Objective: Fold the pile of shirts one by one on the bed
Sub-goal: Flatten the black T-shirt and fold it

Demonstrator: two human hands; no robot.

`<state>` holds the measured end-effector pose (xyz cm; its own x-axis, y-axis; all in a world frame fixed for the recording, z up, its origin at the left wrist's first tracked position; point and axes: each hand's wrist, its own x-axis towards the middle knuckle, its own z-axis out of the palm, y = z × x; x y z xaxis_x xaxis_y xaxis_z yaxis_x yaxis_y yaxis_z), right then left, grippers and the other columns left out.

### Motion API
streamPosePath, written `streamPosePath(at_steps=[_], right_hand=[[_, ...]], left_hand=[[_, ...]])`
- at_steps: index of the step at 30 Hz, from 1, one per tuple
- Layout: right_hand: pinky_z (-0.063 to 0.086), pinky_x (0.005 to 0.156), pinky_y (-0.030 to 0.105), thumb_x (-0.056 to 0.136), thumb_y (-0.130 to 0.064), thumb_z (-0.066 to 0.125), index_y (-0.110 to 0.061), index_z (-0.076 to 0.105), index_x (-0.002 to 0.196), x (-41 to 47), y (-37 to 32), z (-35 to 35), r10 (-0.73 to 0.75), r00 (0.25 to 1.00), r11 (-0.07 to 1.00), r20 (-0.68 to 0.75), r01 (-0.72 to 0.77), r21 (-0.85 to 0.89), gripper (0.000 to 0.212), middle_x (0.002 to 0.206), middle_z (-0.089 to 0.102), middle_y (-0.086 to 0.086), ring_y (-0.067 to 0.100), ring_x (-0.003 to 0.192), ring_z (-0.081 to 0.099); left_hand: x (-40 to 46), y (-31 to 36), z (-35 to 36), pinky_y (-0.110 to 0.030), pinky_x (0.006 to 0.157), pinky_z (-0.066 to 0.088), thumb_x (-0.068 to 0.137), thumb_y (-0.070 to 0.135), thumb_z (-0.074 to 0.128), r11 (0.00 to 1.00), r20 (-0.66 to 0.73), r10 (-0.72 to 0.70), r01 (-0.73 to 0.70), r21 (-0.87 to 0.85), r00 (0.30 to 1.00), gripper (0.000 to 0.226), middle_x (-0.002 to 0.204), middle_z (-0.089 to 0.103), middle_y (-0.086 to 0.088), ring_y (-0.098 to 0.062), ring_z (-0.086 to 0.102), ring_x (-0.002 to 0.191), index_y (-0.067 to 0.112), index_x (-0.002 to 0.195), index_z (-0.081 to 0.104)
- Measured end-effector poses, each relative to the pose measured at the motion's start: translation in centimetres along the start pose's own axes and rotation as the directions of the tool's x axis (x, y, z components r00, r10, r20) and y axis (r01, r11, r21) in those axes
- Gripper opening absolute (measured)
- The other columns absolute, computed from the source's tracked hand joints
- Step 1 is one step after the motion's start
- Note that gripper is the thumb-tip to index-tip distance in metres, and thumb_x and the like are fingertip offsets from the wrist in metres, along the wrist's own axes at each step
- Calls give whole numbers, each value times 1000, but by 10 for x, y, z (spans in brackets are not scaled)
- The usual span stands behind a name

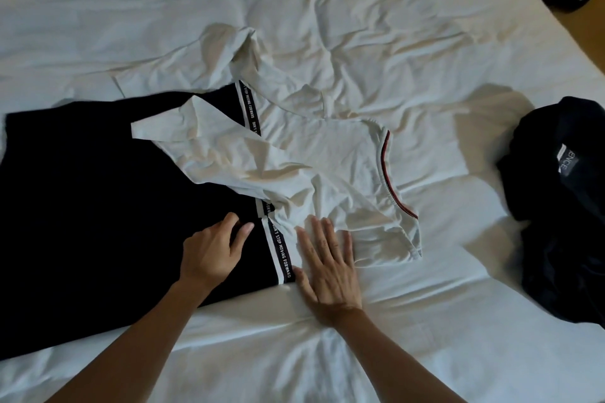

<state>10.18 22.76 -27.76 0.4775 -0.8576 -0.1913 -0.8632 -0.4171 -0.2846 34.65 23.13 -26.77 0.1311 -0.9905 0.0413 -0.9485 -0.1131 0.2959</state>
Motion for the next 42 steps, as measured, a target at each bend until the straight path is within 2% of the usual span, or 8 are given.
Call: streamPosePath(at_steps=[6,10,13,16,20,28,34,42], right_hand=[[11,119,57,98,-52,28,-30,11,158,1,-1,0,8,1000,1000,-29,-8,2,66,166,-2,-3,20,153,-2],[0,119,61,100,-43,22,-21,20,157,-2,-26,-1,174,969,975,-178,-144,167,62,166,4,-5,21,153,-1],[-2,119,59,100,-35,26,-13,29,155,-5,-78,1,88,959,978,-271,-31,209,59,165,15,1,25,153,6],[8,119,59,100,-35,29,-13,36,152,-6,-118,18,-55,976,992,-212,78,101,57,163,21,1,24,152,12],[11,118,61,100,-45,27,-14,34,153,-9,-132,35,41,992,998,-123,-46,-32,62,163,23,2,24,152,15],[4,118,57,98,-52,33,-19,22,157,4,-192,52,-221,974,971,42,224,-88,69,166,9,-2,19,153,2],[8,119,58,96,-51,33,-22,17,158,4,-189,61,-192,980,974,60,197,-109,70,166,7,-4,18,153,3],[10,119,57,95,-50,30,-22,18,158,4,-192,59,-172,984,973,54,178,-147,70,166,9,-4,18,153,5]], left_hand=[[-2,-25,-20,-30,58,49,75,76,42,998,191,-25,35,-51,981,50,61,61,7,-23,67,65,27,79,54],[-2,-46,-37,-26,55,40,77,62,55,975,234,-38,87,-203,972,33,56,57,7,-9,58,54,32,69,48],[4,-54,-43,-27,54,42,86,50,65,955,158,-9,55,-291,987,22,59,59,8,-9,58,54,30,78,58],[0,-60,-45,-27,51,37,90,57,61,969,118,-18,46,-244,993,27,53,53,9,-8,55,50,31,89,63],[-32,-92,-58,-34,65,53,82,76,54,982,187,-119,144,-124,975,53,63,62,9,-18,66,66,26,95,67],[-61,-178,-94,-33,61,52,86,59,61,996,139,-88,89,0,986,35,45,46,9,-17,58,50,25,82,69],[-75,-249,-125,-30,64,43,67,90,50,969,278,-229,246,-25,933,60,57,52,11,-9,52,62,30,65,50],[-87,-282,-144,-31,66,44,79,53,75,917,202,-280,324,-234,938,35,63,60,8,-10,60,67,25,67,58]])
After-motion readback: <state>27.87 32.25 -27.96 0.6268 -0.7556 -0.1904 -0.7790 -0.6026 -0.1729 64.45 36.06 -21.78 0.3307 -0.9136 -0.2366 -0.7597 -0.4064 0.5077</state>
